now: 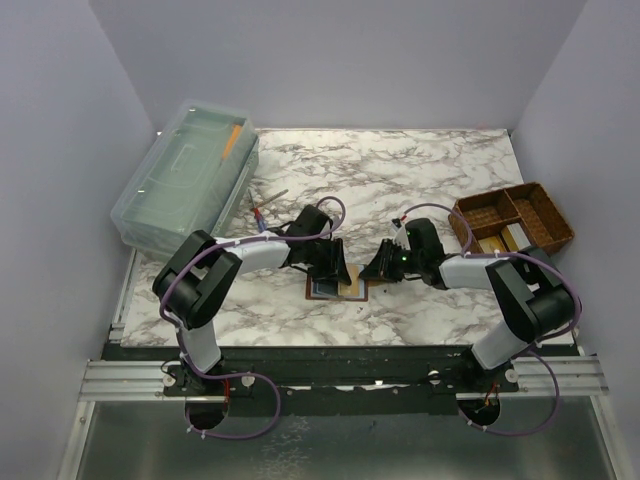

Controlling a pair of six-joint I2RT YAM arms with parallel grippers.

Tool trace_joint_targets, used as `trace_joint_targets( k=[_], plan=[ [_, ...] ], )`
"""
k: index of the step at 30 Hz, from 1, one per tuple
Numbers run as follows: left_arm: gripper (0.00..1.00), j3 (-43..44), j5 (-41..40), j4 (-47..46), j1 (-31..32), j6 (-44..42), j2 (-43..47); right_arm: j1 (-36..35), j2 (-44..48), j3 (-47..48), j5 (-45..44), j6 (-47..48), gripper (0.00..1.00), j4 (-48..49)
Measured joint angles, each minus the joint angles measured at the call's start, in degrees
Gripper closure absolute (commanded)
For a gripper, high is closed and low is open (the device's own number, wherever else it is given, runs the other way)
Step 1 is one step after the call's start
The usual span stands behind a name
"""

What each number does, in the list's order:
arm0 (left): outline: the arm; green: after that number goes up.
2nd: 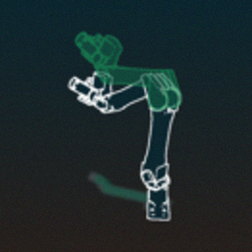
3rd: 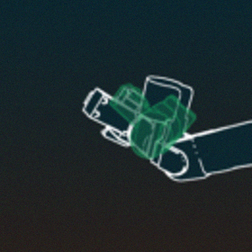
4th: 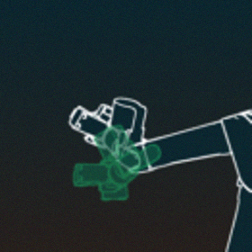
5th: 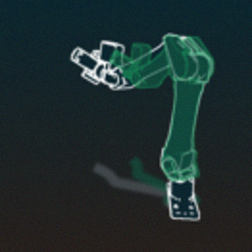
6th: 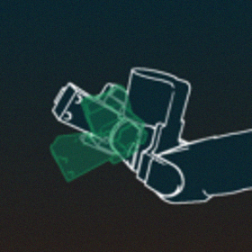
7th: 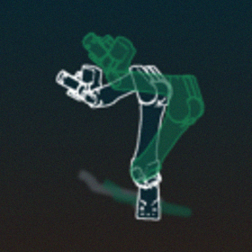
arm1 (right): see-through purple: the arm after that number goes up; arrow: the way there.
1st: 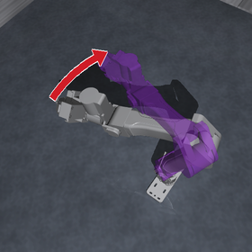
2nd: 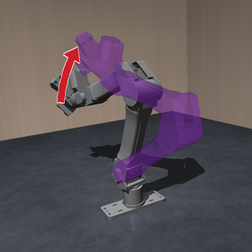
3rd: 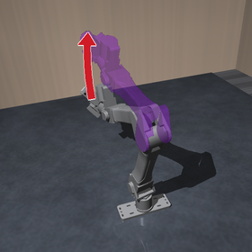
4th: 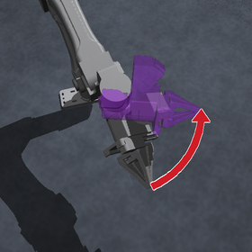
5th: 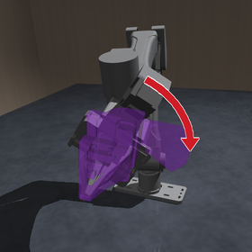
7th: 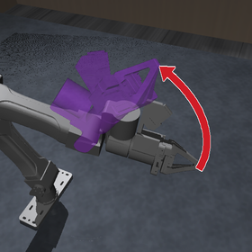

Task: Put the credit cards into the card holder
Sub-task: Insert the credit card into the card holder.

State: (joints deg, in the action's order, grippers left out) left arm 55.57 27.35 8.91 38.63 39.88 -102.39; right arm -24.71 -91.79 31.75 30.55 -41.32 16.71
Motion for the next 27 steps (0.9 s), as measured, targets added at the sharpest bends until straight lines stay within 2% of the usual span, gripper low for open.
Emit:
trace_joint_targets(
  k=[9, 27],
  plan=[
    [0.51, 1.01, -0.61, 4.02, 0.00, -1.86, 0.94, 0.00, -0.02, 0.00, 0.09, 0.22, 0.78, 0.00],
    [0.49, 7.56, -1.60, 9.35, 3.08, -2.71, -3.06, -0.07, -1.75, -1.01, 1.75, -1.60, 0.80, 4.57]
  ],
)
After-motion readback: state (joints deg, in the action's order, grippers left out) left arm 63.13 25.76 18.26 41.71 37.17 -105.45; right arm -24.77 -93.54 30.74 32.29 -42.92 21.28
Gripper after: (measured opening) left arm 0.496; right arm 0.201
